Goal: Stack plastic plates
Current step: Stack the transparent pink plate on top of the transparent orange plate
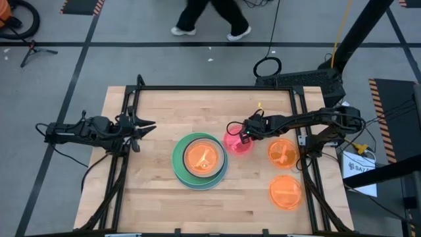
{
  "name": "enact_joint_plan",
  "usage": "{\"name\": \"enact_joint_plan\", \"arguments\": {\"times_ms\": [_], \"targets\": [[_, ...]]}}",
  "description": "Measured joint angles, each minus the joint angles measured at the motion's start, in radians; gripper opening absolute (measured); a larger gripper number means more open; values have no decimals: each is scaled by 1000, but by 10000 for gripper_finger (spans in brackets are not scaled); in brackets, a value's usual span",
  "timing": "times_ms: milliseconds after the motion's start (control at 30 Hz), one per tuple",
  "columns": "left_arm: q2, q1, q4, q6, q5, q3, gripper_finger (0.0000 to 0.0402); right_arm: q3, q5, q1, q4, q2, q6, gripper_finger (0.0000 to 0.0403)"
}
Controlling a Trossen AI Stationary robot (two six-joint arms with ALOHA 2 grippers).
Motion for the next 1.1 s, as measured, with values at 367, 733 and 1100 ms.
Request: {"name": "enact_joint_plan", "arguments": {"times_ms": [367, 733, 1100], "targets": [[0, 0, -3, 0, 0, 0, 83, 0, 116, 0, -11, -183, -22, 0], [0, 0, -3, 0, 0, 0, 83, 1, 176, 1, 111, -334, -133, 0], [0, 0, 1, 3, 0, 0, 83, 2, -63, 66, 493, -221, -223, 0]]}}
